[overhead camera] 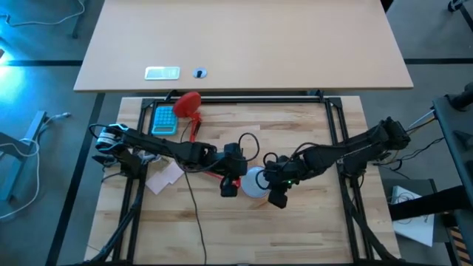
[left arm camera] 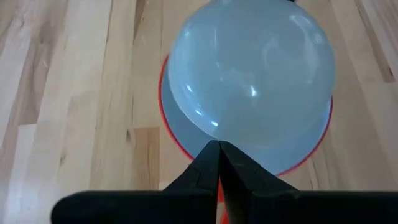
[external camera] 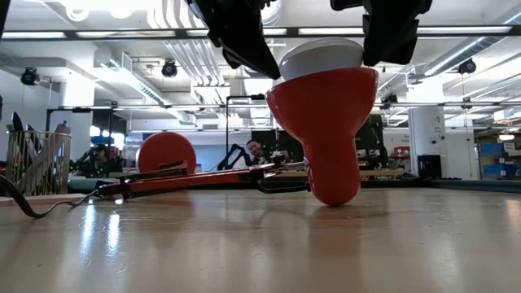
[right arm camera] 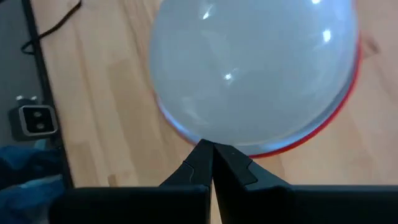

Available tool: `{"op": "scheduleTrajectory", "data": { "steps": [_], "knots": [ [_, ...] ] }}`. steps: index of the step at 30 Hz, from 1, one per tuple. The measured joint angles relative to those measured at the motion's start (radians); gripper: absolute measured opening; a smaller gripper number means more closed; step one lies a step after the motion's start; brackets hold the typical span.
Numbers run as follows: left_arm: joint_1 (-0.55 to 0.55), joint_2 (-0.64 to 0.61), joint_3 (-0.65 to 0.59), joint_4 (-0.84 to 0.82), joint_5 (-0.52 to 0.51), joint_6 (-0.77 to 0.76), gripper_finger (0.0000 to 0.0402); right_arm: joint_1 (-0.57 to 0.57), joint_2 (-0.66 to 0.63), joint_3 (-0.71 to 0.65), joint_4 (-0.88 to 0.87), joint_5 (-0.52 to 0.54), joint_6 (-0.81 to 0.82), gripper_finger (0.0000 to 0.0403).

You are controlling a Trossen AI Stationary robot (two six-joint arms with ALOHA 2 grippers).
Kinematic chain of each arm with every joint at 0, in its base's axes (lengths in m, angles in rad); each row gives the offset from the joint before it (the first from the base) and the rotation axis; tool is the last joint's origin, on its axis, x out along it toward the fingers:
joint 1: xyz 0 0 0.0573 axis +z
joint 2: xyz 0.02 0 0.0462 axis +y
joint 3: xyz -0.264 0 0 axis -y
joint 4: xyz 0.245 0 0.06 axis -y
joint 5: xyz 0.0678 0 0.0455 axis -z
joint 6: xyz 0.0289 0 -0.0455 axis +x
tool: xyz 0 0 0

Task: Screw lightbulb
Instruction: Remove the light bulb from the lamp

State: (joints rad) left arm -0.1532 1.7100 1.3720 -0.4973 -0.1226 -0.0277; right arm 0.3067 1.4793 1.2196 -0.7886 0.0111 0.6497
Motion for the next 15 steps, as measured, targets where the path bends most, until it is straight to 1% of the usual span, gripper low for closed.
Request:
{"op": "scheduleTrajectory", "data": {
  "steps": [5,10,15],
  "knots": [
    [-0.021,0.0,-0.001,-0.004,0.002,-0.02,0.0001,-0.017,0.002,0.003,-0.02,0.014,-0.006,0.0],
    [-0.065,0.0,0.006,-0.013,0.02,-0.042,0.0001,-0.032,-0.023,0.003,-0.103,0.066,-0.015,0.0],
    [-0.074,0.0,0.006,-0.068,0.033,-0.086,0.0001,-0.035,-0.053,0.004,-0.124,0.072,0.003,0.0]
  ]
}}
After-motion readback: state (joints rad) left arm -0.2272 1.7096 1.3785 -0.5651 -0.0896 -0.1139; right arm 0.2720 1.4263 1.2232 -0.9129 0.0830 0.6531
